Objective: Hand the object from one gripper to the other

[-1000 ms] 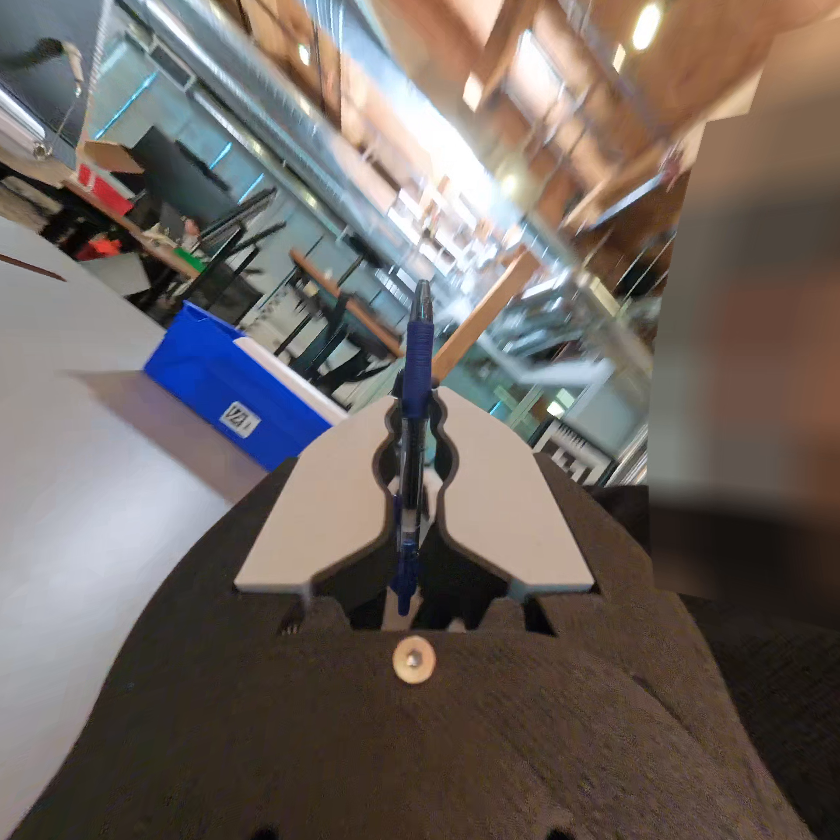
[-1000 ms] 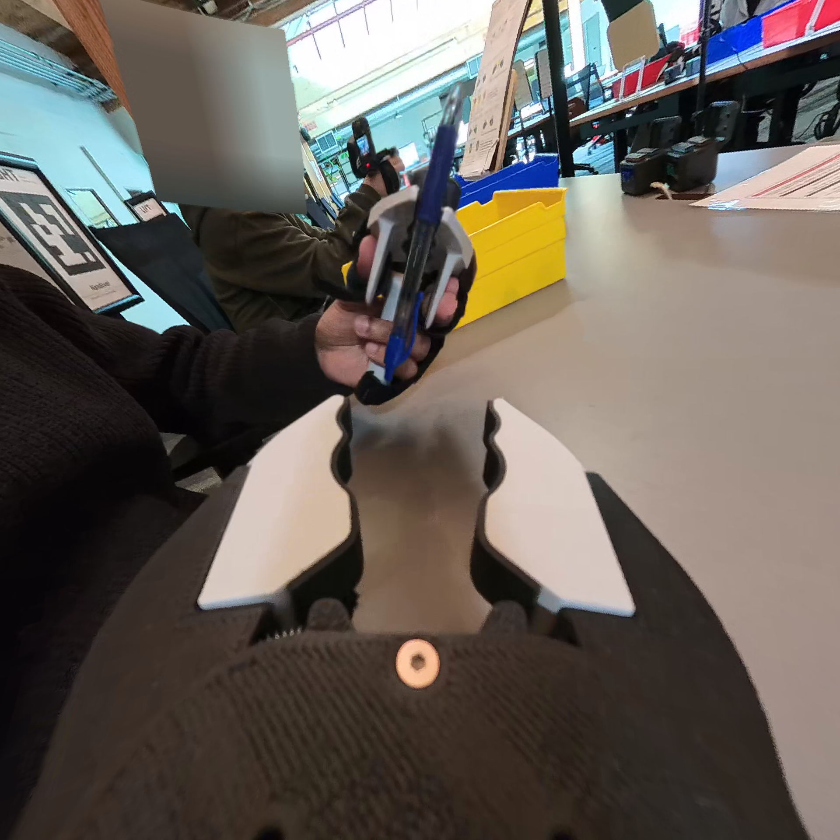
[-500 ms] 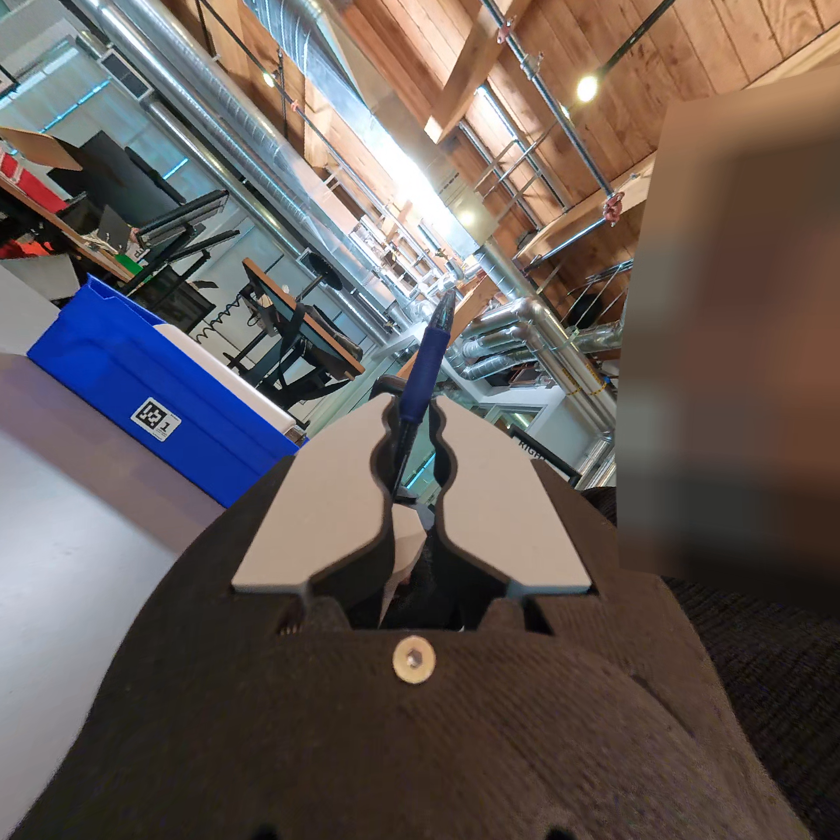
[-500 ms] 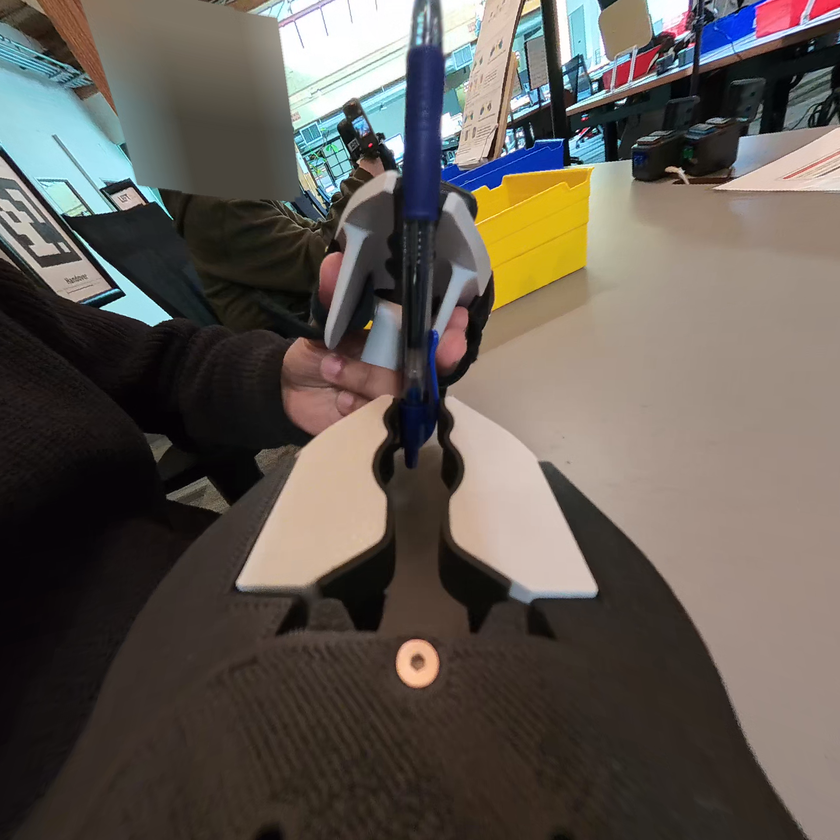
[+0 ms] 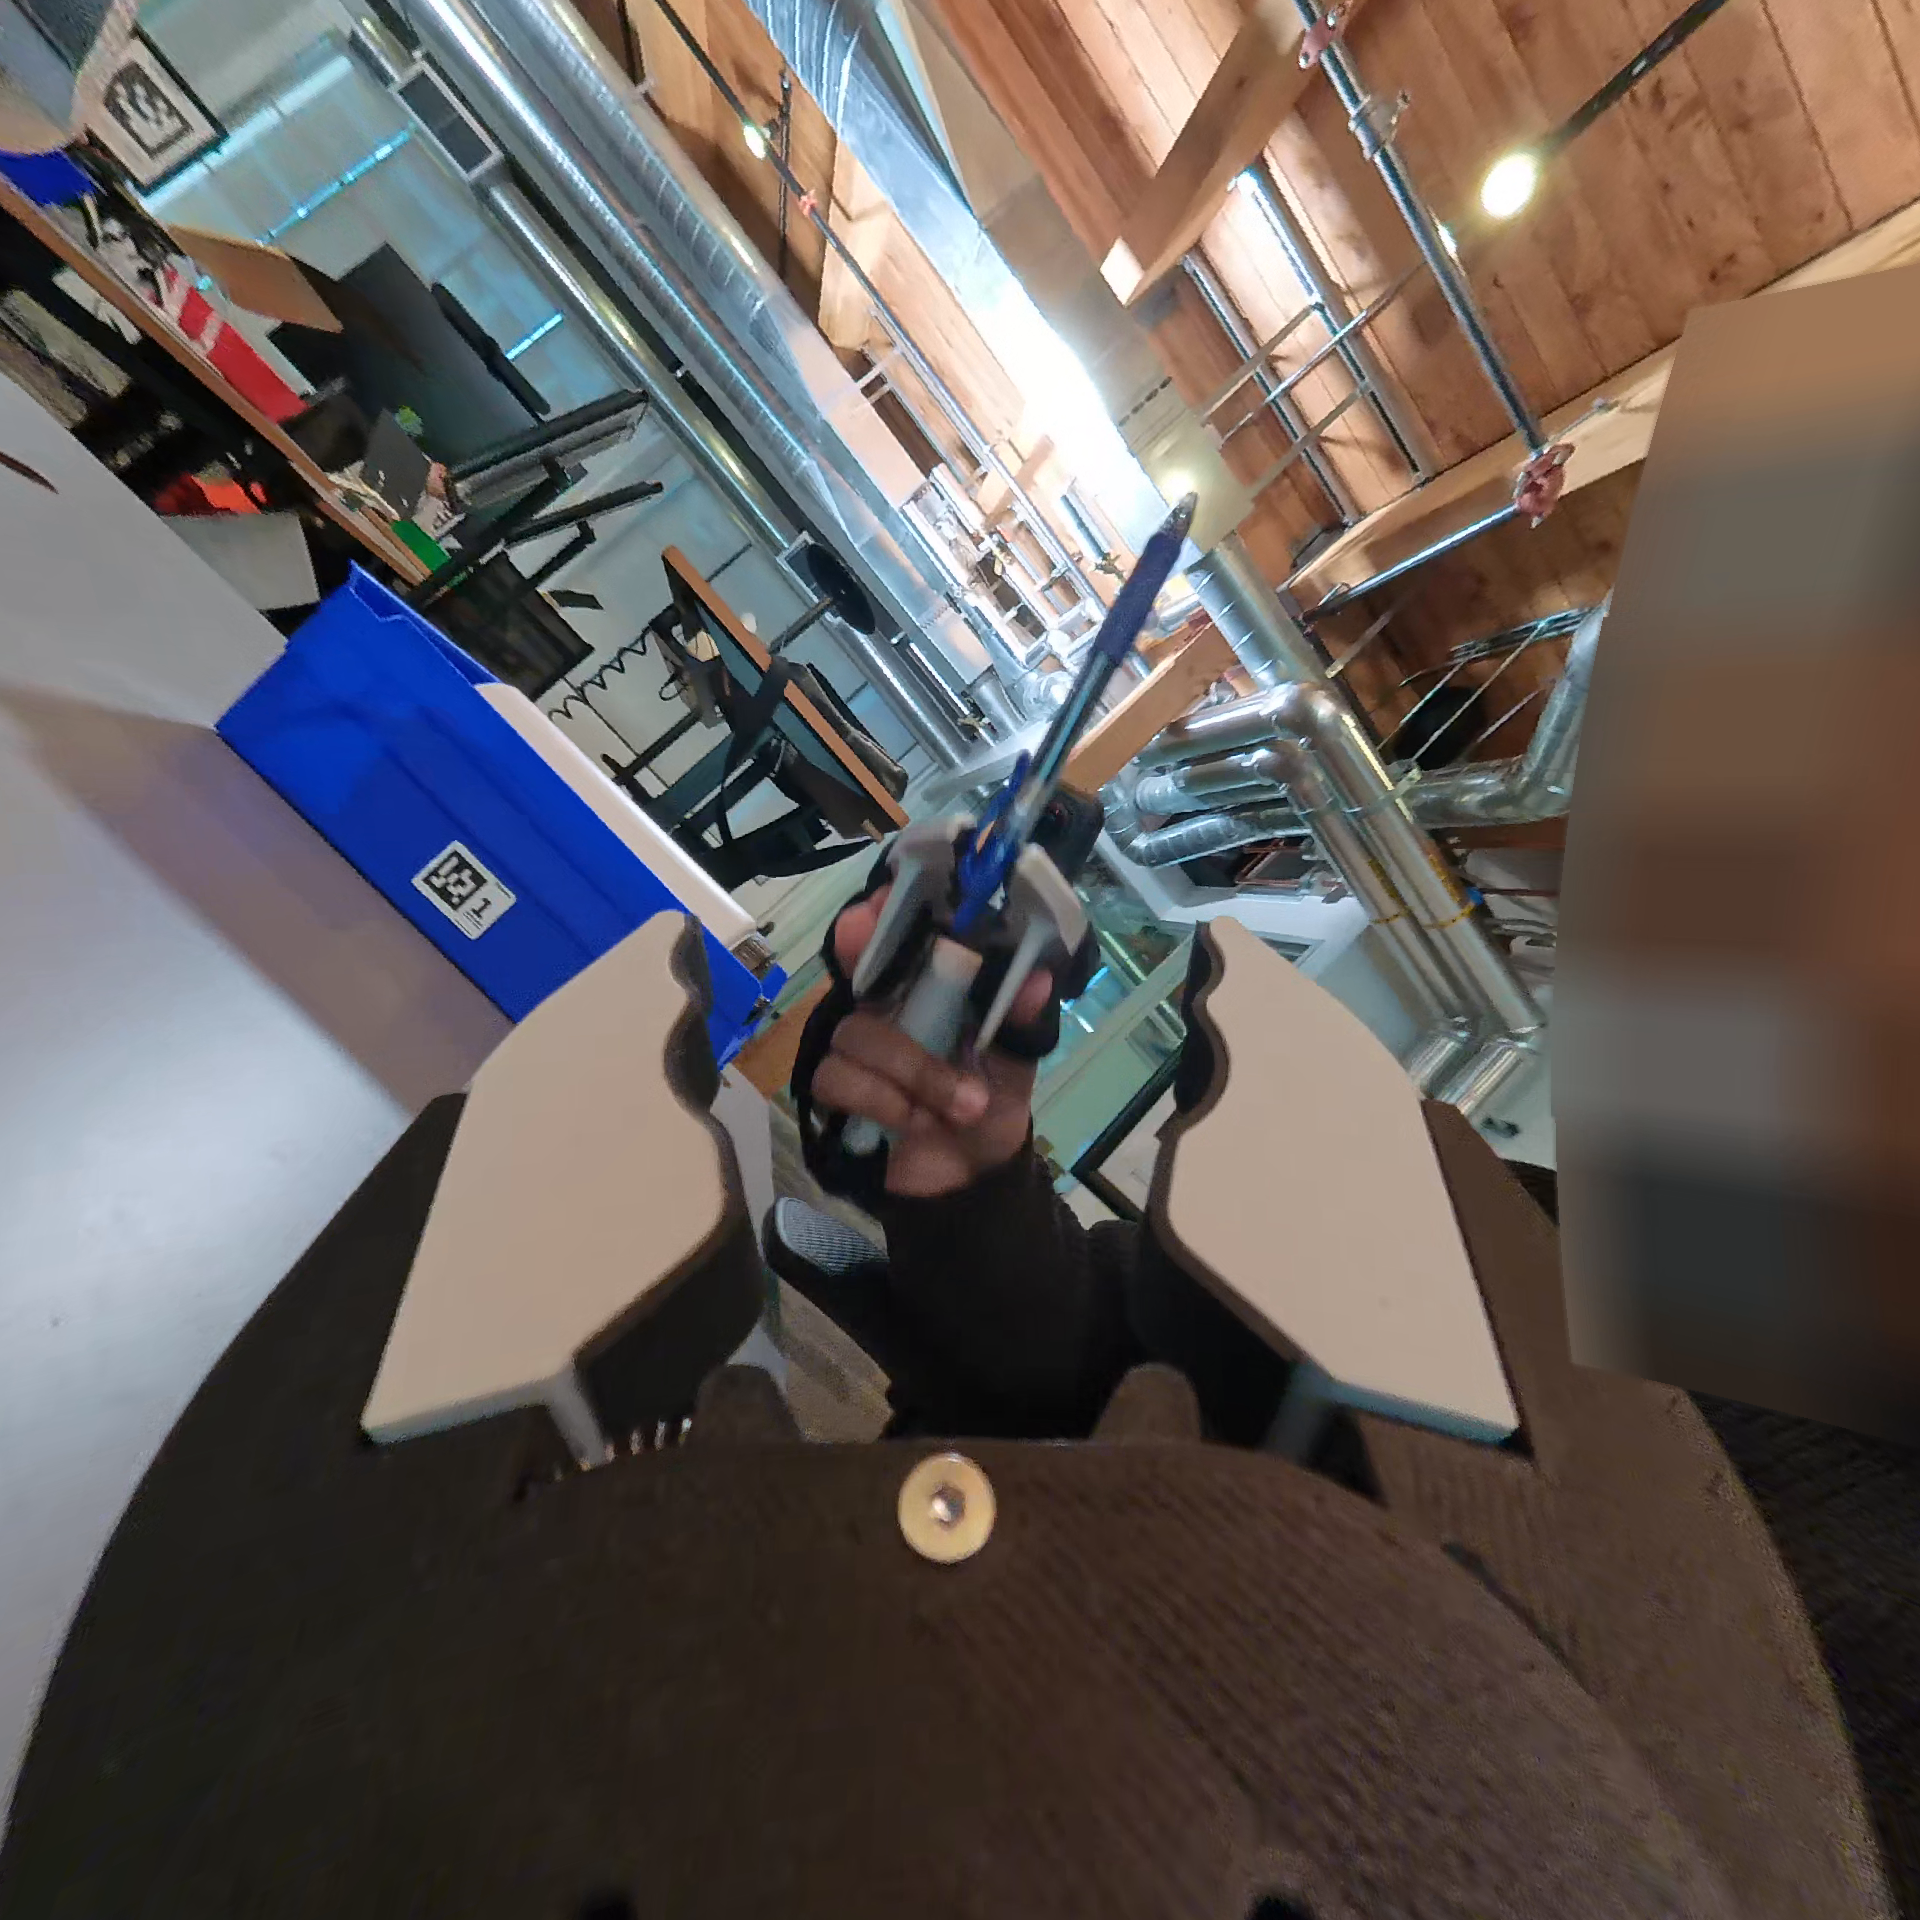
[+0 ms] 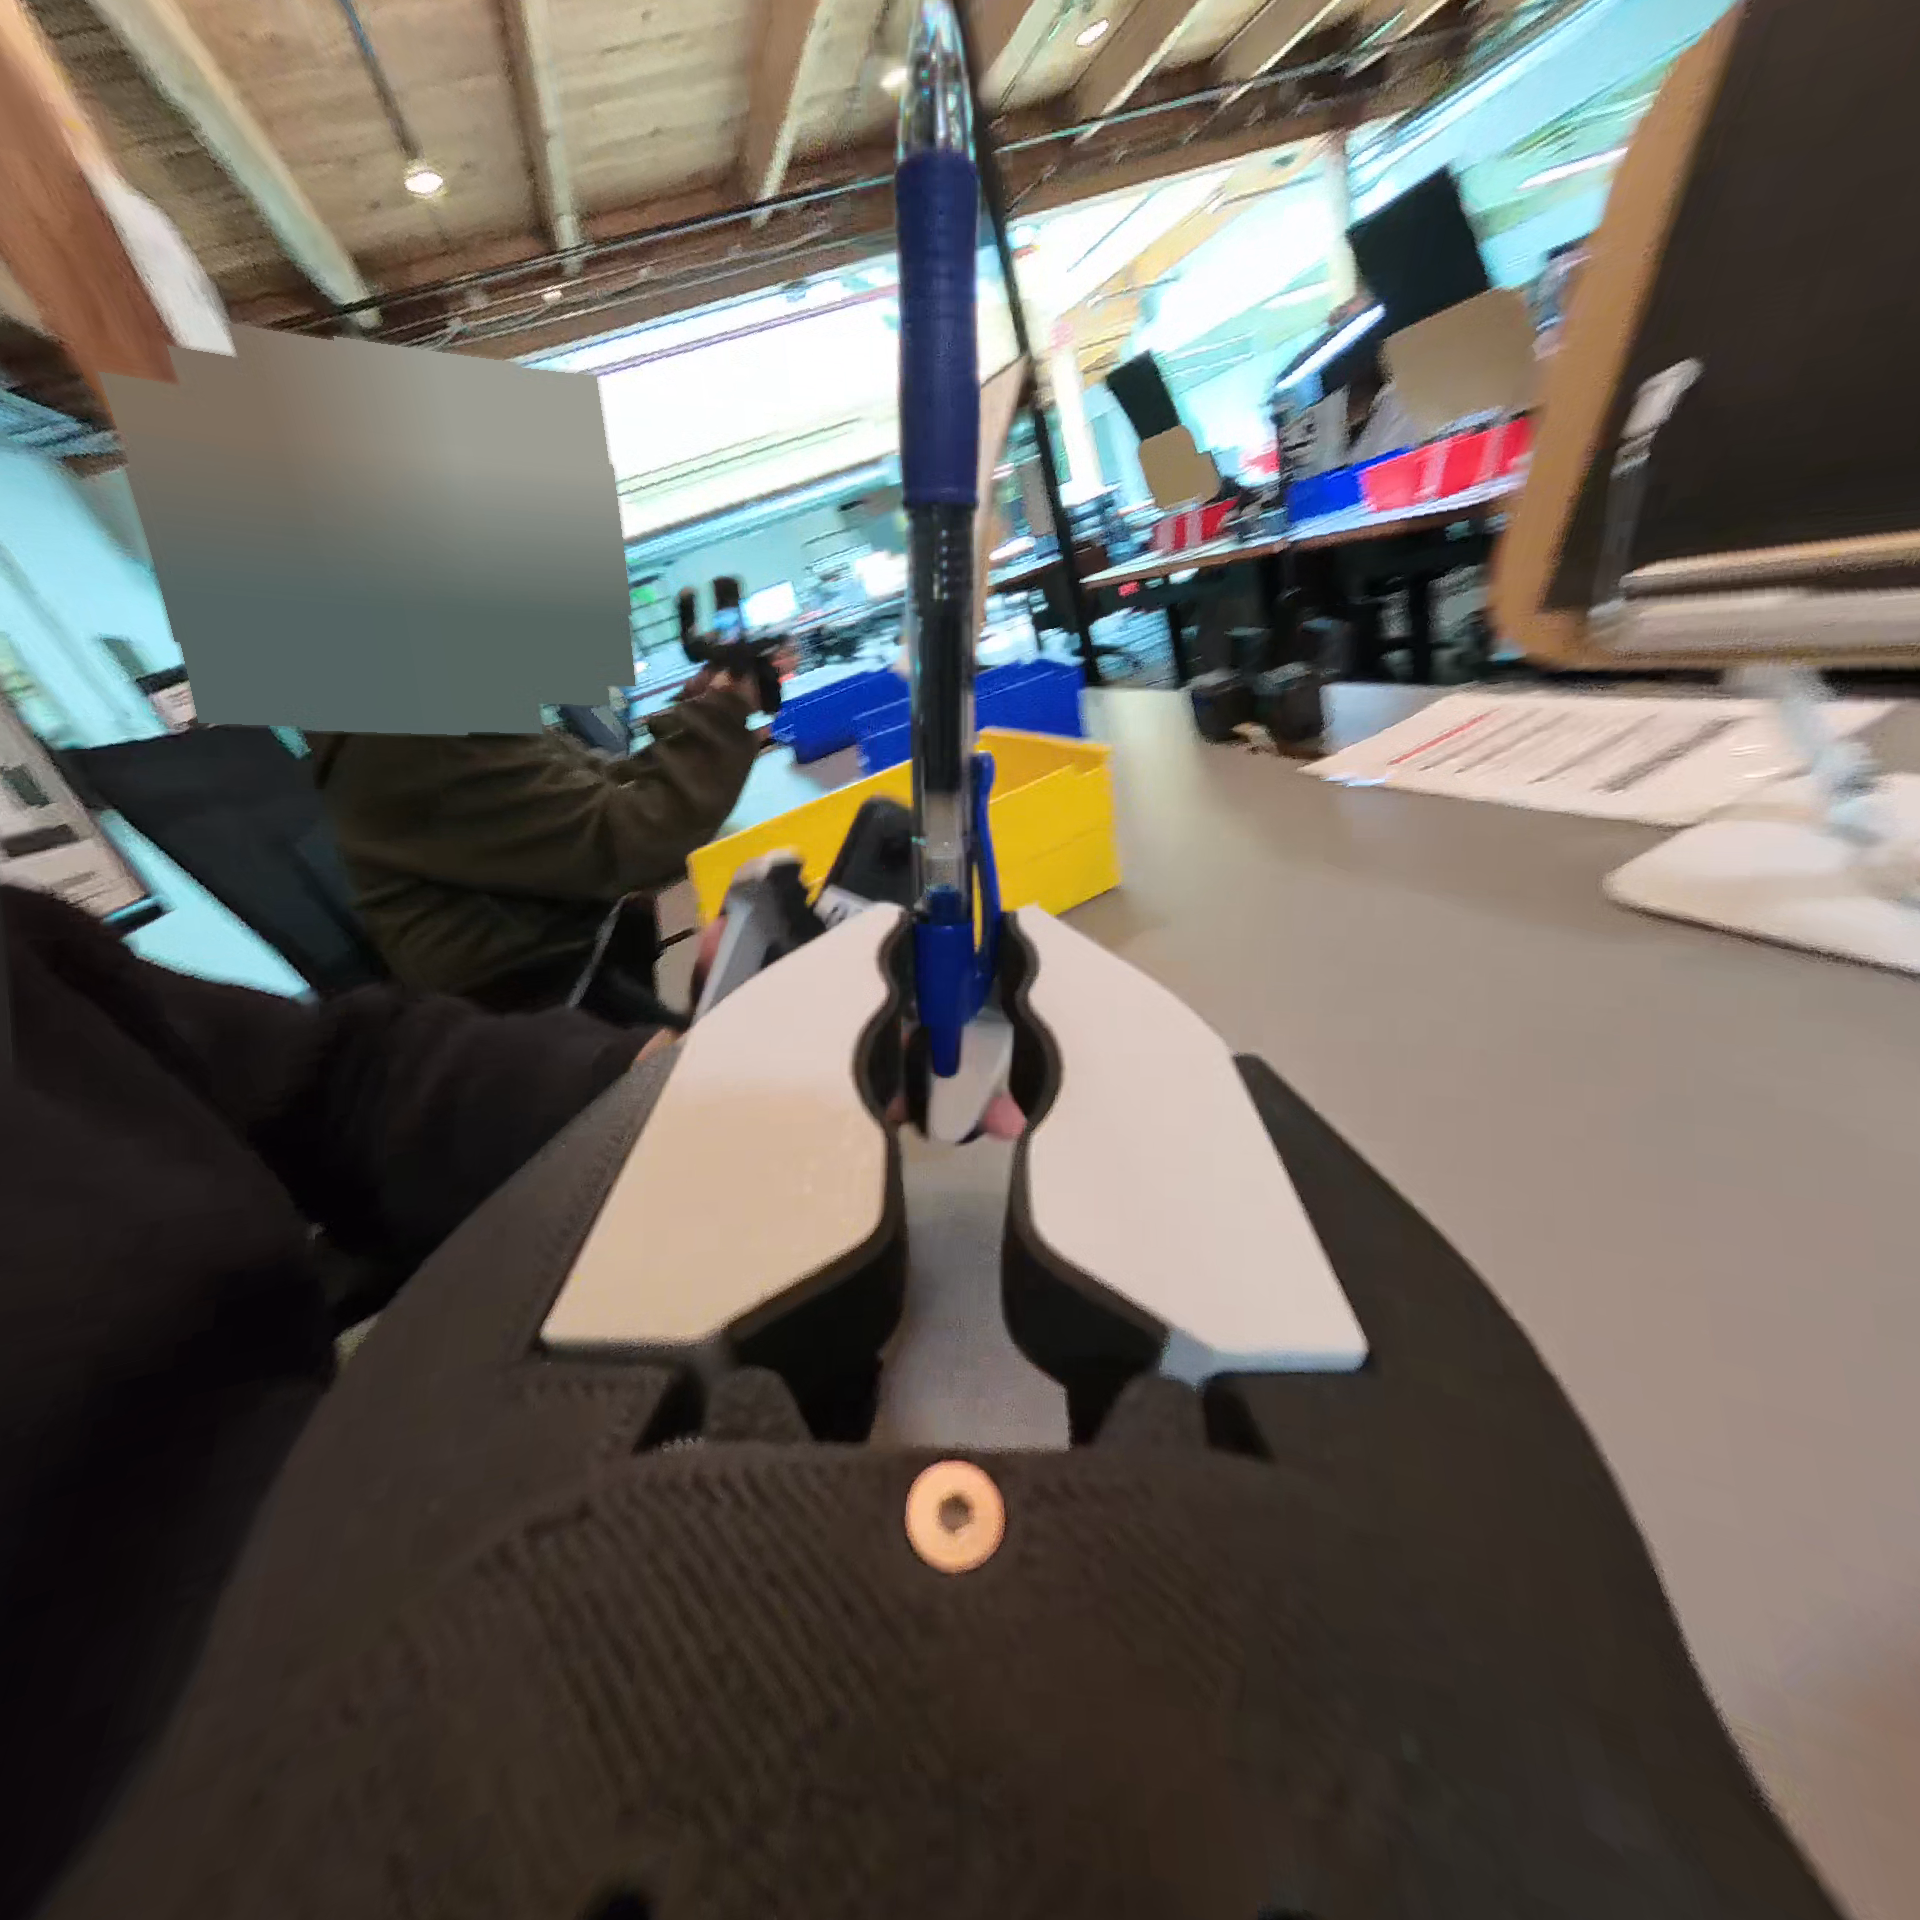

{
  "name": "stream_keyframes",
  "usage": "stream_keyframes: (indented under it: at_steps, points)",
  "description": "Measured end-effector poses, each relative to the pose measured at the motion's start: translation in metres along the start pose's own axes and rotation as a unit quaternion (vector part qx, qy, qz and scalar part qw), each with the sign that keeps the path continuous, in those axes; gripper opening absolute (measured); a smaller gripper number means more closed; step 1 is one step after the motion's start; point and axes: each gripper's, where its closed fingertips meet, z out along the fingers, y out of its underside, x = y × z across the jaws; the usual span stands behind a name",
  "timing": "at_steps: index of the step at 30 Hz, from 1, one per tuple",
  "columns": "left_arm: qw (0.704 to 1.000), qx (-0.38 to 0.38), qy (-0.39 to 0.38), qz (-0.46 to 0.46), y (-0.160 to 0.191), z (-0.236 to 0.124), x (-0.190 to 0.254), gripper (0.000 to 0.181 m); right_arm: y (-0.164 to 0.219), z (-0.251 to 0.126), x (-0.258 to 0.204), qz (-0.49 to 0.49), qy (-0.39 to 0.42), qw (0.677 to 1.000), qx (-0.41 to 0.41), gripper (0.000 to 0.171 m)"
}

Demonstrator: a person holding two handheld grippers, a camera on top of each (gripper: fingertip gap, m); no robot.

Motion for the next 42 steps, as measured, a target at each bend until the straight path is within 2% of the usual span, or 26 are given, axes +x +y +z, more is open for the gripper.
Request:
stream_keyframes:
  at_steps: [4,8,11,15,16,18,20,28,30,34,38,42]
  points:
    - [1.000,0.007,0.001,-0.027,0.002,-0.002,-0.006,0.084,-0.053,-0.057,0.050,-0.029,0.139,0.990,0.002,0.016]
    - [1.000,0.002,-0.001,-0.026,0.004,-0.002,-0.008,0.082,-0.076,-0.153,0.121,-0.038,0.336,0.941,-0.037,0.016]
    - [0.999,-0.001,0.000,-0.033,0.006,0.000,-0.009,0.080,-0.069,-0.226,0.161,-0.004,0.443,0.893,-0.081,0.016]
    - [0.999,-0.003,-0.006,-0.042,0.010,0.002,-0.014,0.080,-0.043,-0.280,0.189,0.054,0.502,0.852,-0.137,0.016]
    - [0.999,-0.006,-0.006,-0.044,0.012,0.002,-0.014,0.079,-0.036,-0.290,0.197,0.063,0.518,0.841,-0.147,0.024]
    - [0.999,-0.010,-0.003,-0.044,0.014,0.004,-0.012,0.078,-0.028,-0.305,0.210,0.055,0.542,0.825,-0.150,0.059]
    - [0.999,-0.012,-0.001,-0.038,0.015,0.005,-0.009,0.076,-0.028,-0.312,0.211,0.034,0.555,0.817,-0.149,0.071]
    - [0.999,-0.013,0.001,-0.048,0.020,0.004,-0.009,0.071,-0.081,-0.272,0.169,-0.105,0.538,0.828,-0.119,0.064]
    - [0.999,-0.015,0.001,-0.046,0.020,0.004,-0.008,0.070,-0.094,-0.249,0.147,-0.135,0.505,0.848,-0.091,0.059]
    - [0.999,-0.030,-0.004,-0.025,0.025,0.006,-0.006,0.070,-0.101,-0.177,0.089,-0.140,0.369,0.919,-0.017,0.053]
    - [0.999,-0.052,-0.008,-0.005,0.032,0.008,-0.004,0.069,-0.055,-0.095,0.039,-0.079,0.208,0.975,-0.011,0.049]
    - [0.997,-0.076,-0.015,0.028,0.037,0.008,0.000,0.070,0.027,-0.037,0.015,-0.023,0.104,0.990,-0.093,0.049]
